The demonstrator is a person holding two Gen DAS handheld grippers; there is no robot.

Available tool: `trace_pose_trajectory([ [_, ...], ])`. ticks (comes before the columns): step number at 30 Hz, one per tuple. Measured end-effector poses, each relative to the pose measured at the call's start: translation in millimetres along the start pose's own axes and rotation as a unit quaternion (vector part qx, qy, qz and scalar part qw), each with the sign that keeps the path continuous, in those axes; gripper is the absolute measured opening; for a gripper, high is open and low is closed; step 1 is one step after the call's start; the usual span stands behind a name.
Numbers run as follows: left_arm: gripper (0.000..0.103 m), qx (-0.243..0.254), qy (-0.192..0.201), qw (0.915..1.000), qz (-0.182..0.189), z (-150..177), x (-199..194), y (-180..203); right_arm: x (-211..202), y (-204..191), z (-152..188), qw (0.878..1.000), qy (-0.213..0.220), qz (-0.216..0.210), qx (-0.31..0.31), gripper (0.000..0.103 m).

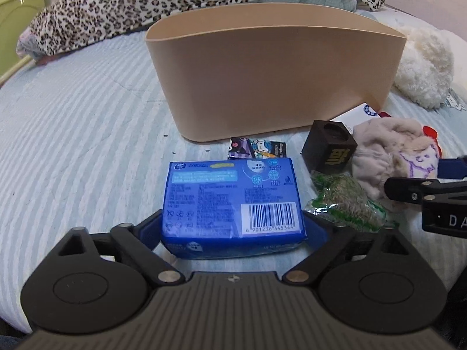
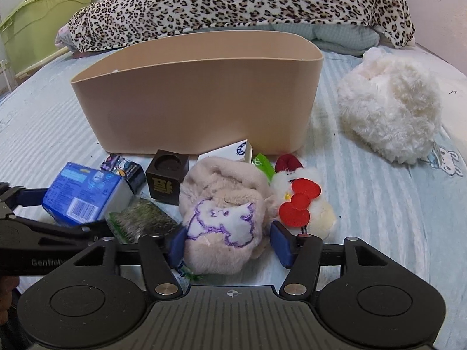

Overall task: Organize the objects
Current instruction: 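Grasp the blue tissue pack with the left tool while the right tool grasps the pink plush, then carry both items over the beige basket and open both tools to drop them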

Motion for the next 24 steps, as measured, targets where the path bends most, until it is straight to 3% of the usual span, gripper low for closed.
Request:
trace_pose_trajectory([
  [5, 0.093, -0.002, 0.003, 1.0, 0.005, 1, -2, -3, -6, -2, 1, 1.0, 0.01, -0.001, -0.006, 0.038],
  [12, 0.091, -0.021, 0.005, 0.9997, 0.012, 3, -15, -10, -24, -6, -3, 0.999, 0.032, -0.004, -0.006, 0.035],
  [24, 0.091, -0.065, 0.085, 0.9942, -0.013, -43, -68, -39, -75, 3, -50, 0.993, 0.122, 0.003, -0.009, 0.036],
])
Point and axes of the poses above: each gripper's, at about its wrist camera, not at the fingertips, and x roughly the way its jaws point, y to its right, z to its underside, the point moved 5 cm from there along x, roughly the way its jaws point, and after that the axes turned 15 degrees about -z, right-handed, at the moved point
